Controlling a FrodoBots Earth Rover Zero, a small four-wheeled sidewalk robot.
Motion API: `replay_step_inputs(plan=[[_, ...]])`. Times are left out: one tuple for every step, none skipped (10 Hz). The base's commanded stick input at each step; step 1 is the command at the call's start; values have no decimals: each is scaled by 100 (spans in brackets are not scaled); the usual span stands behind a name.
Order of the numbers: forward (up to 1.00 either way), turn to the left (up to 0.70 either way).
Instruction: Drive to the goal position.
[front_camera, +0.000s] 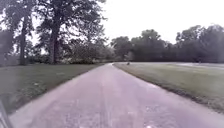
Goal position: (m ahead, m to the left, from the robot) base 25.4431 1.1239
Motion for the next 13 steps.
replay_step_inputs(plan=[[70, 1], [70, 4], [70, 9], [70, 10], [70, 1], [70, 0], [70, 0], [70, 0], [70, 0], [70, 0], [70, 0], [70, 0], [70, 0]])
